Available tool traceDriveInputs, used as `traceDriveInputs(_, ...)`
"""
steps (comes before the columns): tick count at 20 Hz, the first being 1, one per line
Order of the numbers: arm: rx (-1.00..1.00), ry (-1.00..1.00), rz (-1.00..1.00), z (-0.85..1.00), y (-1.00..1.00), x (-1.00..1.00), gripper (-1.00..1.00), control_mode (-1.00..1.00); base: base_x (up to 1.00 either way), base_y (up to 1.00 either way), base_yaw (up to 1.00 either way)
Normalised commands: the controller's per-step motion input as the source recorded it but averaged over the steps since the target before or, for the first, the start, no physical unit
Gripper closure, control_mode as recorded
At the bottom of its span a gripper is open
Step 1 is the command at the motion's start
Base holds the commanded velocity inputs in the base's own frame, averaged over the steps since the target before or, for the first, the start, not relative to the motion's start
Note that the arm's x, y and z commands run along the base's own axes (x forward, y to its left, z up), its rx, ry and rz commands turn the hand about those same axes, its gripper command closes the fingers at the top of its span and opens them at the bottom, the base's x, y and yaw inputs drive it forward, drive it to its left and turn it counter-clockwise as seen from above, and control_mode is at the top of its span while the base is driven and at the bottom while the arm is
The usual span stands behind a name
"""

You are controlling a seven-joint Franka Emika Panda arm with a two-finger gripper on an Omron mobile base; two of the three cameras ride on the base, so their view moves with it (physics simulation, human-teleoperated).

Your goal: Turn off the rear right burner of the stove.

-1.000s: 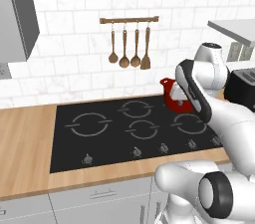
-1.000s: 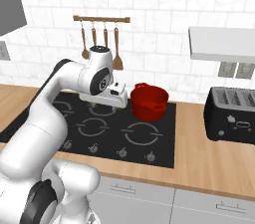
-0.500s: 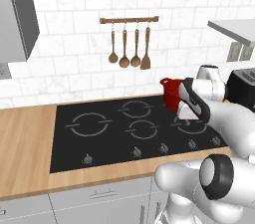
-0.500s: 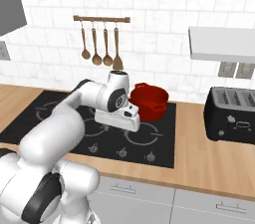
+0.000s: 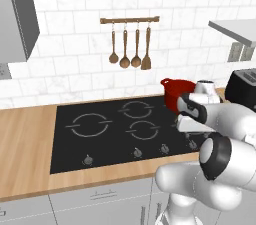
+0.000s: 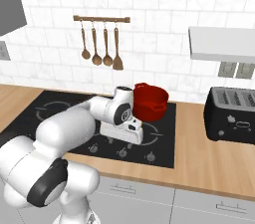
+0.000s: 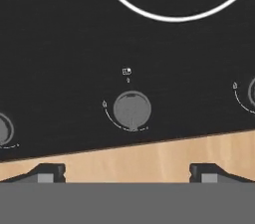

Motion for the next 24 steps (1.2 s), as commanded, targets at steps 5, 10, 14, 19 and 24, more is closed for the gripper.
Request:
traceDriveInputs(5,0.00,-0.01,0.03,-0.47,-0.06,0.13,-1.00,-1.00,0.00,0.00,0.00)
traceDriveInputs(10,0.00,-0.14,0.04,-0.44,-0.01,0.19,-1.00,-1.00,0.00,0.00,0.00)
traceDriveInputs(14,0.00,-0.16,0.02,-0.35,-0.05,0.08,-1.00,-1.00,0.00,0.00,0.00)
traceDriveInputs(19,0.00,-0.08,0.02,-0.12,-0.04,-0.02,-1.00,-1.00,0.00,0.00,0.00)
traceDriveInputs(24,0.00,0.00,0.01,0.00,0.03,-0.13,-1.00,-1.00,0.00,0.00,0.00)
